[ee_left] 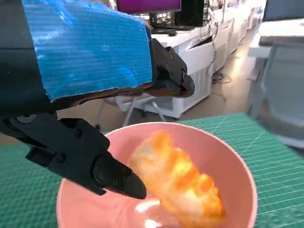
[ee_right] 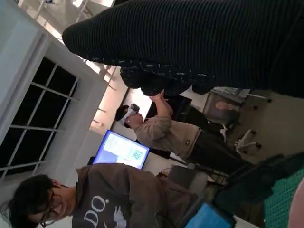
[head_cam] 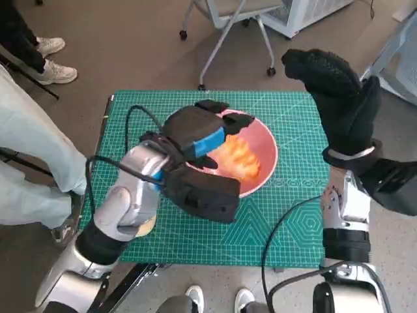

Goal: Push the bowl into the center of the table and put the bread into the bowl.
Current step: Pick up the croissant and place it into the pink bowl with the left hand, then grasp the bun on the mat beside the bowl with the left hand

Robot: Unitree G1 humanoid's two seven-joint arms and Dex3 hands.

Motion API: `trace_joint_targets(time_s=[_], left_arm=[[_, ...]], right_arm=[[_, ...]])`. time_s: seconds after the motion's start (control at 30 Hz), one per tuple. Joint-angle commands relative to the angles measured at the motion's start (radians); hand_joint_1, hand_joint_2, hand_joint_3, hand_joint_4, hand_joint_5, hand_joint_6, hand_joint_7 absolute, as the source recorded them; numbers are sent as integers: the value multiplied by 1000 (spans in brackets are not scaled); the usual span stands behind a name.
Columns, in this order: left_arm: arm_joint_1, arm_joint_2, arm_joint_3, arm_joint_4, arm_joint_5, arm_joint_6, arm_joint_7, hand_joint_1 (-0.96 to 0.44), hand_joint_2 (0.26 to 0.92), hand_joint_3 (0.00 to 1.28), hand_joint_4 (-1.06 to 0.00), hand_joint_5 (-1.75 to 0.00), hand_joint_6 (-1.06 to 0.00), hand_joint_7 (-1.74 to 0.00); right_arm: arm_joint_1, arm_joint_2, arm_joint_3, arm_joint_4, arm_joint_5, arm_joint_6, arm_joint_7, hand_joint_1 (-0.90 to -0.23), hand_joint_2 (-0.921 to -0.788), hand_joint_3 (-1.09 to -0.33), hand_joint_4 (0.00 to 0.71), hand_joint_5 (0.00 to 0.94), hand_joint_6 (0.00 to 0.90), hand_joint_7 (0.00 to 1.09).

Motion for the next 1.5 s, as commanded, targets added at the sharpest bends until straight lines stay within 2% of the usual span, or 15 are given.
trace_joint_targets(time_s=[0.03,0.27,0.47,0.9,1.03,1.2,1.33,1.5], left_arm=[[44,46,84,-101,-85,-13,-40,-330,794,1,-191,0,-305,-2],[117,113,216,-242,-242,-19,-104,-308,779,0,-183,0,-307,-2],[215,203,368,-375,-365,-11,-157,-297,769,0,-182,0,-311,-4],[444,416,607,-580,-415,78,-270,-318,763,0,-188,-3,-327,-9],[509,444,648,-618,-433,90,-286,-319,755,0,-190,-3,-330,-9],[579,473,665,-642,-452,86,-307,-300,714,0,-193,-3,-334,-9],[626,504,660,-635,-482,75,-342,-279,669,0,-192,-1,-308,-2],[659,518,631,-621,-479,71,-343,-244,638,0,-177,-1,-280,0]], right_arm=[[26,6,7,2,-9,15,-7,-681,-921,-690,151,0,-1,542],[28,10,13,-5,-10,19,-8,-669,-921,-691,145,0,-1,542],[31,10,17,-11,-15,18,-12,-663,-921,-690,140,0,-1,542],[18,9,21,10,-20,2,-11,-657,-921,-707,138,0,-1,539],[10,10,20,25,-28,-8,-15,-657,-921,-720,140,1,-1,540],[0,12,19,40,-28,-12,-11,-654,-921,-734,146,4,-1,540],[-3,14,20,45,-24,-15,-6,-654,-921,-737,147,4,-1,539],[-7,12,20,51,-18,-13,1,-656,-921,-738,147,4,-1,539]])
